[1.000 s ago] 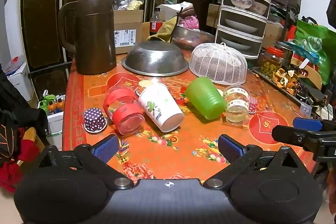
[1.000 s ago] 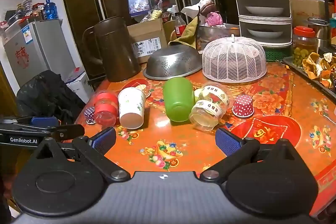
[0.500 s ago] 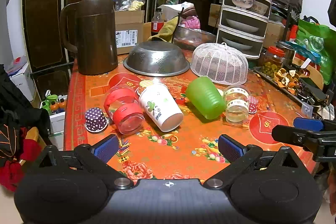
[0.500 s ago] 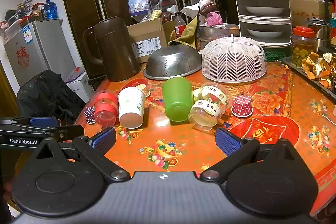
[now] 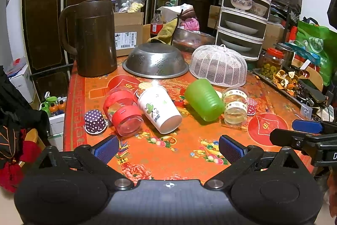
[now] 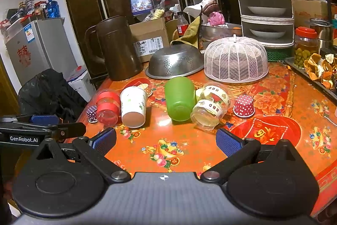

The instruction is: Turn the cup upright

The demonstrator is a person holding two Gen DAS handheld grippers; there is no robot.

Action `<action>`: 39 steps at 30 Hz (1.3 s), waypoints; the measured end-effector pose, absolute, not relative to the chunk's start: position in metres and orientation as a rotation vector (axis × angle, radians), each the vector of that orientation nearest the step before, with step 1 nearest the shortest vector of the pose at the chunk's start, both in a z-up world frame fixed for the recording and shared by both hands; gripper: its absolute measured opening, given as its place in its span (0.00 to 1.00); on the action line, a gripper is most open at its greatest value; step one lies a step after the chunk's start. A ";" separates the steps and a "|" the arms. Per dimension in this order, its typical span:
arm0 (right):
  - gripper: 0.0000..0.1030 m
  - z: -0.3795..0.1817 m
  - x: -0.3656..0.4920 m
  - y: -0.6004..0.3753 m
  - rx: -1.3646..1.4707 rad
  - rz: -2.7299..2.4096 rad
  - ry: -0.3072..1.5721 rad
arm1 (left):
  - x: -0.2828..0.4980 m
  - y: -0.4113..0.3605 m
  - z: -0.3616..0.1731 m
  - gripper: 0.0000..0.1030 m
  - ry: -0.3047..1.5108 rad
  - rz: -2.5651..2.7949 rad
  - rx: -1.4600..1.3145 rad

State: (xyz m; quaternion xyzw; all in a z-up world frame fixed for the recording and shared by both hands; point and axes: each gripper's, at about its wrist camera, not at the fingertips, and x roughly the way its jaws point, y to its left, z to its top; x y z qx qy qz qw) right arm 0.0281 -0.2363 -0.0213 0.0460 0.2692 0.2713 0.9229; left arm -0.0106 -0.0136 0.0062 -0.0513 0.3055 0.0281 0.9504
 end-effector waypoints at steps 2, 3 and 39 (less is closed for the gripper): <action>0.99 -0.021 0.028 -0.236 0.093 0.558 0.553 | -0.011 -0.014 0.006 0.99 0.622 0.057 -0.105; 0.99 -0.021 0.028 -0.236 0.093 0.559 0.553 | -0.011 -0.014 0.006 0.99 0.622 0.057 -0.106; 0.99 -0.020 0.028 -0.237 0.096 0.562 0.560 | -0.011 -0.013 0.004 0.99 0.628 0.059 -0.119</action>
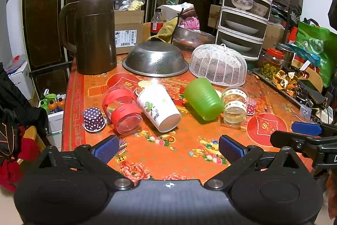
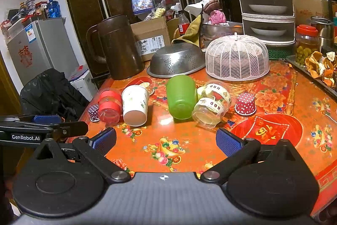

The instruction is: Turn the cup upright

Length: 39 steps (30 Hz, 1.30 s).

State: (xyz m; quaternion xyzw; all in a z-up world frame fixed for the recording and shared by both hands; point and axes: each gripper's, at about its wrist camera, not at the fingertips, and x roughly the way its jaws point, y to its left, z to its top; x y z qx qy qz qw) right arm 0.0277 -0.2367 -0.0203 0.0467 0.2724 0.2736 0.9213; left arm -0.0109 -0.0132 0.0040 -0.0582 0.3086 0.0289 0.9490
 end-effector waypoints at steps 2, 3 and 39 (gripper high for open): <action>0.99 -0.021 0.027 -0.236 0.094 0.563 0.560 | -0.011 -0.011 0.004 0.99 0.630 0.062 -0.127; 0.99 -0.021 0.027 -0.236 0.094 0.563 0.561 | -0.011 -0.011 0.004 0.99 0.632 0.062 -0.131; 0.99 -0.029 0.029 -0.250 0.126 0.589 0.584 | 0.086 0.058 0.020 0.99 0.807 0.245 -0.164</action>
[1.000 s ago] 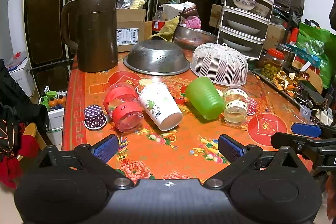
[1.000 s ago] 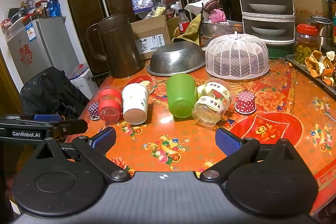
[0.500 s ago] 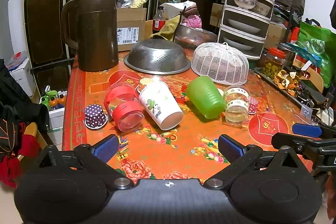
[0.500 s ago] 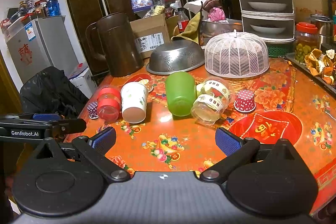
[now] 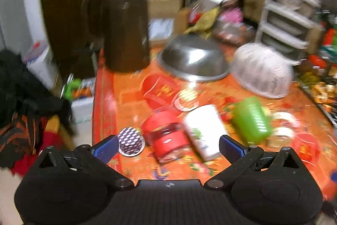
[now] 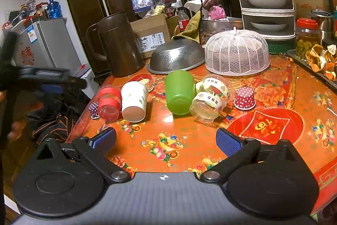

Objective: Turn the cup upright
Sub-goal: 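Reach the left tool to the red-banded cup lying on its side and grasp it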

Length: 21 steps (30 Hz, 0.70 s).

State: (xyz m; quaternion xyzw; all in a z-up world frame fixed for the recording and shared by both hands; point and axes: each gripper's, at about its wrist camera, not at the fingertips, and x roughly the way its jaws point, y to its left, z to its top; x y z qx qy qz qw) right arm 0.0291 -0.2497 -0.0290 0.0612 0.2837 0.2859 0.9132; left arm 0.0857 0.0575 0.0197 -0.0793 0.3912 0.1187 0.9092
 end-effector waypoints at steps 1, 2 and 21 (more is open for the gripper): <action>0.99 -0.030 0.030 -0.251 0.131 0.592 0.588 | 0.098 0.065 0.012 0.98 0.843 0.267 -0.190; 0.99 -0.030 0.030 -0.253 0.137 0.595 0.591 | 0.108 0.073 0.004 0.94 0.874 0.276 -0.226; 0.99 -0.038 0.032 -0.291 0.218 0.601 0.589 | 0.159 0.075 -0.054 0.81 1.044 0.346 -0.374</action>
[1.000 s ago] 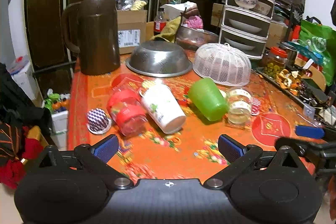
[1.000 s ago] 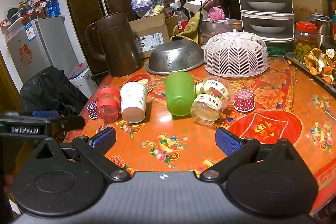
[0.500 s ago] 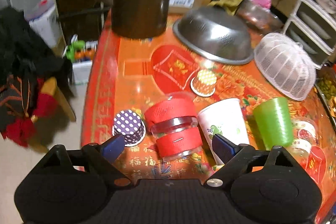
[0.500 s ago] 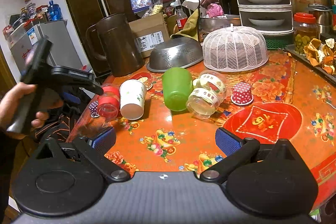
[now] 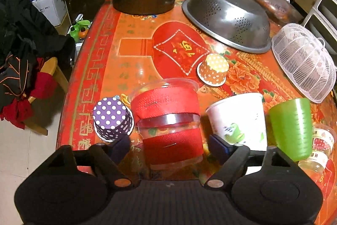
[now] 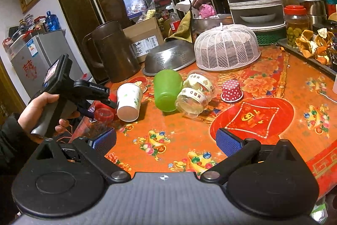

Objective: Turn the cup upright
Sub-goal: 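Reach the left tool to the red-banded cup lying on its side and grasp it, then lift the red-banded cup with the left tool toward the right tool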

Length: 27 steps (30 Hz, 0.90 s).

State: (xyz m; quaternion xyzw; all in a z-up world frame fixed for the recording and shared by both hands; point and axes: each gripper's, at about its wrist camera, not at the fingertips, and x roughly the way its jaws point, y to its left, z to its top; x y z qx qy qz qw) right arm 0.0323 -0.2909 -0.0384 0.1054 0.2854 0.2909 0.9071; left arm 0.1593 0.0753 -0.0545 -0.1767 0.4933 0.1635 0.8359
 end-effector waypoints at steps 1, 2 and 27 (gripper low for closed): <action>0.99 -0.039 0.033 -0.292 0.222 0.600 0.590 | 0.160 0.075 -0.055 0.78 1.045 0.347 -0.375; 0.99 -0.039 0.033 -0.292 0.225 0.601 0.591 | 0.160 0.074 -0.056 0.69 1.044 0.350 -0.376; 0.99 -0.057 0.034 -0.291 0.197 0.592 0.702 | -0.030 -0.052 0.000 0.59 0.849 -0.066 -0.213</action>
